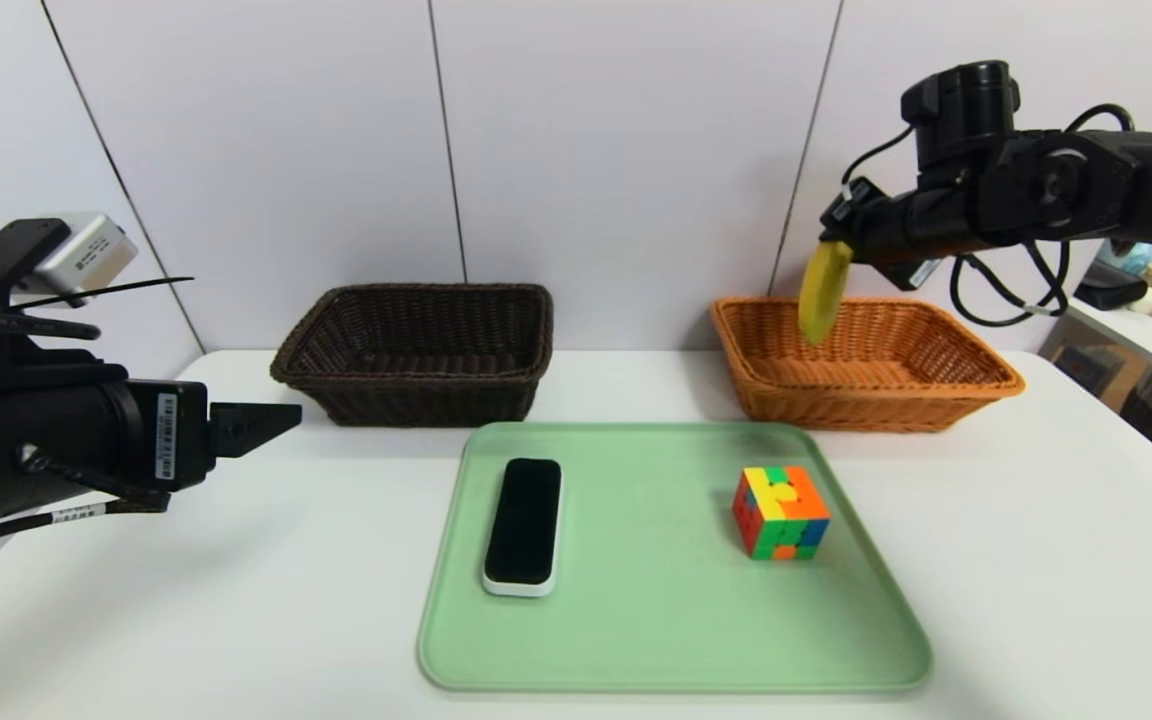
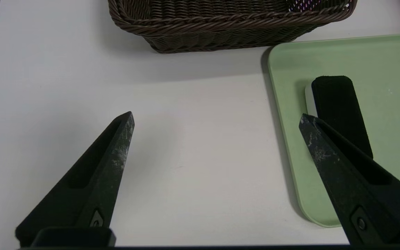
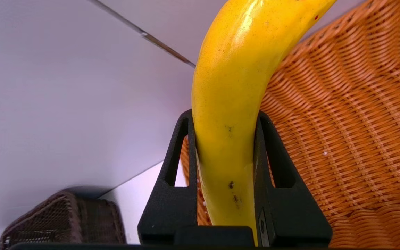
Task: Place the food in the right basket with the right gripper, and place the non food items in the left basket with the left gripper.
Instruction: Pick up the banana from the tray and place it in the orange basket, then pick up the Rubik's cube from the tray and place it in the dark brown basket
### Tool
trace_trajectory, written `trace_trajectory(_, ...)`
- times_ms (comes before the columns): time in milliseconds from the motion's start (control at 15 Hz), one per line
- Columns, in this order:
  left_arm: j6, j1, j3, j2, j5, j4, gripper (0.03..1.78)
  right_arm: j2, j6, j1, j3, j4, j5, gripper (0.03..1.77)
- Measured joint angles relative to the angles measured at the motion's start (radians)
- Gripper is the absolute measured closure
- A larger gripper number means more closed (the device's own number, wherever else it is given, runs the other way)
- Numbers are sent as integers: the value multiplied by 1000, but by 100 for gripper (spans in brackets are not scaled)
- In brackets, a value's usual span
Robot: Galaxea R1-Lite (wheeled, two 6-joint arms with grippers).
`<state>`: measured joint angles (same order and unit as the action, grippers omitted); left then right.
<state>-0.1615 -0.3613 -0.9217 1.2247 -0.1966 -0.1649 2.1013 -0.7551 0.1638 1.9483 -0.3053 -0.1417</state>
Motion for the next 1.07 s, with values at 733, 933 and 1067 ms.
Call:
trace_trajectory(733, 0, -1, -7, 13, 0, 6, 12, 64, 9, -25, -15, -7, -4, 61)
trace_trajectory(933, 0, -1, -10, 13, 0, 6, 12, 38, 64, -17, -17, -40, -6, 44)
trace_trajectory(1067, 0, -1, -10, 14, 0, 5, 12, -3, 155, 1, -18, -63, -8, 36)
